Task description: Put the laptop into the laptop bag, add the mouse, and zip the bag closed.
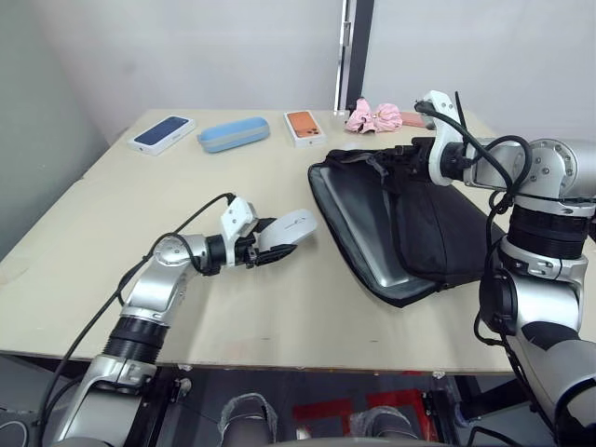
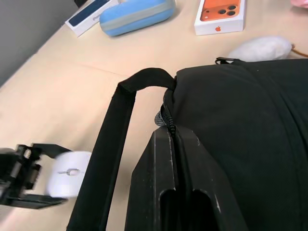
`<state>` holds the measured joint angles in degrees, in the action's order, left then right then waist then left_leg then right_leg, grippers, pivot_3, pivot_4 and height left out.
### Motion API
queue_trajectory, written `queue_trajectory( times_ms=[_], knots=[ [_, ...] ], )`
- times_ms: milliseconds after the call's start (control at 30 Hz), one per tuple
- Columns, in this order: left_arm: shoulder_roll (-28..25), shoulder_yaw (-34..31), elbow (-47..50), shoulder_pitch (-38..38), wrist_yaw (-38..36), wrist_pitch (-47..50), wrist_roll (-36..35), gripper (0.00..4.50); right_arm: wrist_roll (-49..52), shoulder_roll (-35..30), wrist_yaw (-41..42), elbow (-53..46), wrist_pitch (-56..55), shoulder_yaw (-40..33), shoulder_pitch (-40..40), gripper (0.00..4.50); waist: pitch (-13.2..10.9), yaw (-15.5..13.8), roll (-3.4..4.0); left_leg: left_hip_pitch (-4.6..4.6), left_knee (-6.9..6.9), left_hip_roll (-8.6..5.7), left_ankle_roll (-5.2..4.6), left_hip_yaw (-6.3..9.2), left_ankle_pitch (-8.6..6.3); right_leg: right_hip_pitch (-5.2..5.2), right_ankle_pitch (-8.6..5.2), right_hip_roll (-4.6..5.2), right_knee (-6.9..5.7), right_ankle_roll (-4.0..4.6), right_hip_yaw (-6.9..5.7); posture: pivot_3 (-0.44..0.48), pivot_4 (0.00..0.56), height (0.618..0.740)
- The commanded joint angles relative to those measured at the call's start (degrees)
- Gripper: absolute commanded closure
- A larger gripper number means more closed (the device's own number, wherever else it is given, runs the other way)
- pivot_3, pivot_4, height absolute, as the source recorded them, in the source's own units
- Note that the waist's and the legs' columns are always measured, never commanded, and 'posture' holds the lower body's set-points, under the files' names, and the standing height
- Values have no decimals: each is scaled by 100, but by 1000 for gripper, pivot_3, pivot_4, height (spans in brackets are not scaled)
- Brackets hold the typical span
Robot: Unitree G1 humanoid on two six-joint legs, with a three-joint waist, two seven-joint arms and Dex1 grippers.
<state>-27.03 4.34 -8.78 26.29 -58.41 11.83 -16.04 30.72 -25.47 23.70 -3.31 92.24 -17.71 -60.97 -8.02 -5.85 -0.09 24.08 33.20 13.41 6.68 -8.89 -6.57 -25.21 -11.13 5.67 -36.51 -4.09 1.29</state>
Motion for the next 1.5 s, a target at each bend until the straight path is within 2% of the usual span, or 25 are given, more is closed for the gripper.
queue_trajectory(
  times_ms=[33,200,433,600,733,933,1100,1367,1433,1500],
  knots=[
    [273,121,-136,408,105,-204,69,1648,452,64,-181,-188,26,-377,-304,4468,0,-5,0,0,0,0,0,0,0,0,0,0,0,0,0,0,150,740],
    [868,396,-906,970,251,-527,335,1648,918,88,-510,-218,26,-479,-262,4468,0,-17,0,2,2,-2,-2,-2,1,2,1,2,3,-1,1,0,150,740],
    [1390,713,-2215,1600,440,-1394,916,1648,1560,87,-991,-311,26,-551,-193,4468,-1,-19,0,3,0,-2,-6,-3,3,2,3,1,6,-3,1,0,150,740],
    [1959,654,-3427,2258,918,-2030,1157,1648,2006,65,-1322,-417,26,-579,-163,4468,-1,-58,-1,5,0,-4,-10,-2,5,3,5,4,10,-5,1,0,150,740],
    [2264,560,-4080,2644,1026,-2397,1199,1648,2312,50,-1607,-454,26,-585,-107,4468,-1,-78,-1,6,2,-8,-14,-3,6,5,7,7,13,-7,2,0,150,740],
    [2346,503,-4470,2808,1004,-2654,1227,1648,2660,24,-1940,-426,26,-605,-82,4468,-1,-88,-1,6,-1,-8,-16,-3,7,4,8,7,11,-7,1,0,150,740],
    [2726,396,-5001,3037,1149,-2605,1248,1648,2947,34,-2242,-472,26,-628,-39,4468,-1,-169,-1,6,0,-11,-17,-2,6,7,8,11,12,-7,0,0,150,740],
    [2855,291,-5060,3023,1156,-2570,1242,1648,3255,-9,-2513,-429,26,-613,-16,4468,-2,-186,-2,6,-1,-11,-18,-2,5,8,9,11,14,-8,-1,0,150,740],
    [2850,203,-5088,2981,1120,-2405,1166,607,3289,-1,-2552,-403,26,-596,-2,4500,-2,-188,-2,6,-1,-12,-18,-2,5,8,9,12,15,-9,-1,0,150,740],
    [2811,146,-5054,2961,1115,-2402,1154,14,3319,-4,-2592,-387,26,-596,3,4500,-2,-187,-2,6,-1,-12,-17,-2,5,8,9,12,15,-9,-1,0,150,740]
  ],
)
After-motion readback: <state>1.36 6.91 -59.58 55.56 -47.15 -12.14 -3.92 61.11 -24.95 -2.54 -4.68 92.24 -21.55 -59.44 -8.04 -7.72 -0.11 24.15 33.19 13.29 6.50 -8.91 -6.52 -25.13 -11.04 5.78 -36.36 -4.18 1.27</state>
